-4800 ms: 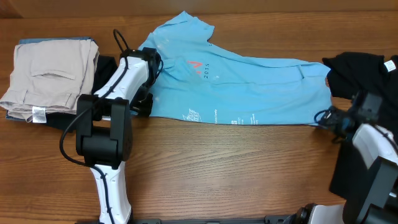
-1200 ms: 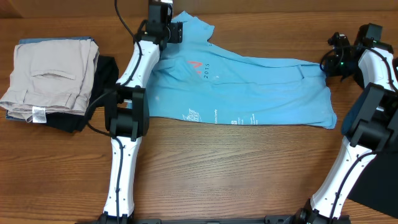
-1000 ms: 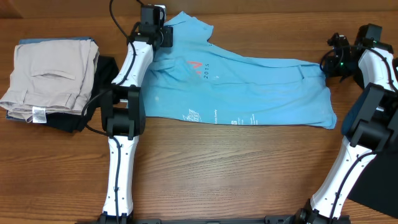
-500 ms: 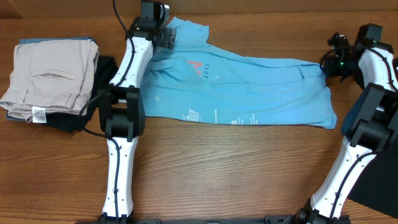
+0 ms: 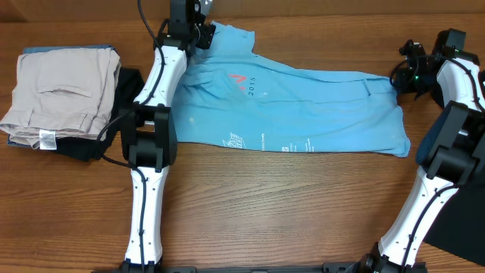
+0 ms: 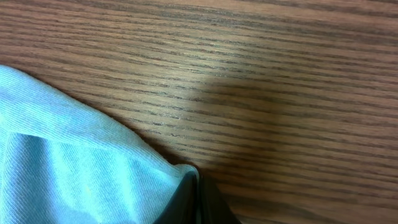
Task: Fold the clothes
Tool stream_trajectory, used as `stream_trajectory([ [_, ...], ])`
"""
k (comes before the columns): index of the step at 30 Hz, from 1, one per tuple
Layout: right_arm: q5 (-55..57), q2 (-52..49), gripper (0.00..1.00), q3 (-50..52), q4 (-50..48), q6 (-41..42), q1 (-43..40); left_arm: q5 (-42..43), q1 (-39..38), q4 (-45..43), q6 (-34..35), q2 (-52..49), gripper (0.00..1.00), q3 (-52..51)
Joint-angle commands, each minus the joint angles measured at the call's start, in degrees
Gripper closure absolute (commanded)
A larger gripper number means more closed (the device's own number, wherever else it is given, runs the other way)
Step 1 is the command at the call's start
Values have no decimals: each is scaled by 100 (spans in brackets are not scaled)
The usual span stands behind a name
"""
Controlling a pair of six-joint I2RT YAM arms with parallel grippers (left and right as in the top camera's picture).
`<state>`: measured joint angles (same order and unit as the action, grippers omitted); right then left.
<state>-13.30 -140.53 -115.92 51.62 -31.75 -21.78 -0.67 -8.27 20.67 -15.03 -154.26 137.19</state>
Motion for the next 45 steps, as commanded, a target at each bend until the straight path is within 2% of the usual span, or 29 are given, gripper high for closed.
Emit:
stream_trajectory([
  [1, -4, -278, 95, 46, 13, 44, -2, 321, -74, -57, -153, -282, 25, -20],
  [9, -4, -275, 95, 46, 13, 44, -2, 304, -92, -52, -170, -540, 18, -20],
  [14, -4, -278, 95, 46, 7, 44, -2, 184, -74, -15, -173, -551, 27, -20],
  [15, -4, -275, 95, 46, 7, 44, -2, 175, -74, -17, -173, -551, 34, -20],
  [16, -4, -275, 95, 46, 7, 44, -2, 173, -74, -26, -173, -551, 49, -20],
  [17, -4, -278, 95, 46, -7, 44, -2, 160, -76, -39, -170, -551, 55, -20],
  [18, -4, -275, 95, 46, -9, 44, -2, 153, -74, -76, -168, -549, 66, -13],
  [21, -4, -275, 95, 46, -31, 44, -2, 105, -76, -81, -9, -538, 77, 81],
  [22, -4, -275, 95, 46, -57, 44, -2, 85, -76, -55, 90, -538, 78, 199],
  [26, -13, -275, 96, 46, -369, 352, -2, 68, -66, 339, 136, -538, 76, 898],
  [30, -654, -275, 96, 46, -643, 396, 17, 70, -63, 691, 133, -535, 75, 1311],
  [31, -651, -275, 96, 46, -693, 439, 33, 70, -61, 710, 133, -535, 72, 1311],
  [32, -649, -275, 96, 46, -743, 457, 57, 177, -55, 745, 173, -540, 62, 1305],
  [33, -651, -275, 96, 46, -752, 457, 68, 317, -39, 743, 175, -542, 59, 1296],
  [35, -651, -275, 96, 46, -763, 459, 85, 479, -33, 708, 177, -577, 48, 1296],
  [38, -651, -275, 96, 46, -763, 476, 90, 476, -33, 649, 175, -802, 44, 1292],
  [45, -647, -275, 96, 46, -741, 474, 87, 468, -44, 481, 177, -1141, 47, 1292],
])
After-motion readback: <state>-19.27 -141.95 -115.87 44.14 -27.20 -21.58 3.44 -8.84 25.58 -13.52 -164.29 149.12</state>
